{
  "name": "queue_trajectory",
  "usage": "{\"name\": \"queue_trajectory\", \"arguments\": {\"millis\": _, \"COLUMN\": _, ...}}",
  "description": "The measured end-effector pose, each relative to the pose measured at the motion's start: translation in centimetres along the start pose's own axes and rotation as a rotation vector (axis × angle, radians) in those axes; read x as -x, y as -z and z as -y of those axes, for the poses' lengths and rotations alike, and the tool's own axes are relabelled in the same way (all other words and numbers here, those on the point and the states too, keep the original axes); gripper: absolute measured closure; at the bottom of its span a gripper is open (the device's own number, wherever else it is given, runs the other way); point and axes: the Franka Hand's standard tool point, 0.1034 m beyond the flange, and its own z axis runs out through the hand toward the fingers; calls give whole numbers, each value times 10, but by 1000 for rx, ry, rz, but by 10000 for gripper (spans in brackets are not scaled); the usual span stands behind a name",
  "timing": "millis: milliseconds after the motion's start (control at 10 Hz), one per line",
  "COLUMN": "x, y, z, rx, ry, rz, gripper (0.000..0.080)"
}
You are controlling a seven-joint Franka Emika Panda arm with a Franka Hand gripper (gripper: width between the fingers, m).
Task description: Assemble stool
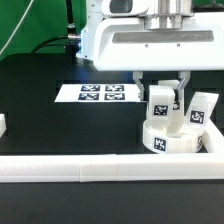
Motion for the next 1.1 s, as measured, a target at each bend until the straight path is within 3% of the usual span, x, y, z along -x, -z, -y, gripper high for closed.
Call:
{"name": "queue_trajectory", "arguments": {"millis": 500, "x": 2, "y": -4, "z": -1, "rx": 7, "ry": 9, "rz": -80, "gripper": 462}}
{"name": "queue_trajectory", "arguments": {"millis": 600, "x": 2, "y": -4, "z": -1, "rx": 7, "ry": 9, "rz": -80, "gripper": 403}}
{"name": "queue_trajectory", "arguments": {"millis": 700, "x": 2, "y": -4, "z": -1, "rx": 7, "ry": 9, "rz": -80, "gripper": 268}}
{"name": "queue_trajectory", "arguments": {"millis": 800, "x": 1, "y": -4, "z": -3, "rx": 7, "ry": 14, "rz": -76, "gripper": 268}}
{"name": "queue_trajectory", "arguments": {"millis": 900, "x": -1, "y": 1, "z": -7, "rx": 6, "ry": 21, "rz": -63, "gripper": 175}}
{"name": "queue_trajectory", "arguments": {"millis": 1100, "x": -4, "y": 11, "z": -10, "rx": -1, "ry": 9, "rz": -41, "gripper": 157}}
